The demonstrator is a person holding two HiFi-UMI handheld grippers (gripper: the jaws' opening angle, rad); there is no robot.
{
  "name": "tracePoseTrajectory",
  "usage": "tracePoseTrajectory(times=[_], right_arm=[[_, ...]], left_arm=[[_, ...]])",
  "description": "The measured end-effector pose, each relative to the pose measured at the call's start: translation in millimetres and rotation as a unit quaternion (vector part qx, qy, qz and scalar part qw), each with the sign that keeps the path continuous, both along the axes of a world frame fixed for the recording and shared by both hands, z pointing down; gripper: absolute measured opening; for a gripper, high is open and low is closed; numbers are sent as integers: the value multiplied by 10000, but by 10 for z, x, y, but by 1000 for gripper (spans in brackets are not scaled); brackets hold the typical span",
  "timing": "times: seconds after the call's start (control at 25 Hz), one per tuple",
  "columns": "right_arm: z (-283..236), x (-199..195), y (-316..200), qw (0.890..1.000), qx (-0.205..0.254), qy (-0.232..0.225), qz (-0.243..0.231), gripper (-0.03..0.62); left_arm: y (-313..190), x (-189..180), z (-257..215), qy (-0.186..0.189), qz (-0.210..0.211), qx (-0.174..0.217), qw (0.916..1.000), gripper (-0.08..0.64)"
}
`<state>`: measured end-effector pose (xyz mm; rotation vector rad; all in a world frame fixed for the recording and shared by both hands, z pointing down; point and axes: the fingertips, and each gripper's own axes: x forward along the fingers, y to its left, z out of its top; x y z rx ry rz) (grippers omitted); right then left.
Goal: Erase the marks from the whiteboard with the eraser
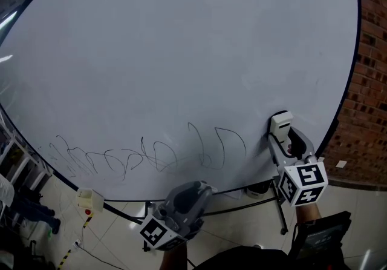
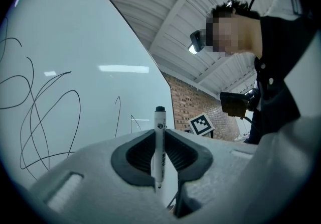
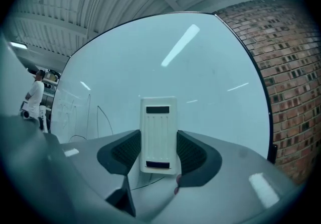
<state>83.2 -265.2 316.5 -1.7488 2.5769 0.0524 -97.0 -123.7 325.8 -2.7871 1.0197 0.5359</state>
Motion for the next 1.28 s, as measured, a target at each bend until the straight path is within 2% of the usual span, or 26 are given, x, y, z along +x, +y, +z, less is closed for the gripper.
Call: tracePoseTrajectory(times=[0.2,0.44,0.64,1.0,1.12,1.28], right_arm=[[138,-467,111,9987,-5,326,-386,229],[182,-575,139,9969,0,418,-666,229],[239,-331,82,9976,-41,390,-570,229],[404,567,-112,9996,-177,227,38,229],[407,663,-131,9997,-173,102,149,229],[417,597,-112,9994,-154,-34,304,229]], left_arm=[[31,-70,15,-11,-125,-18,9999,62],[26,-26,0,-12,-128,-4,9999,61],[11,79,-17,-37,-60,10,10000,62],[-16,199,-7,-40,-17,-38,10000,63],[-17,200,-1,-68,-28,-57,10000,62],[-12,173,14,-86,-53,-86,9999,61]])
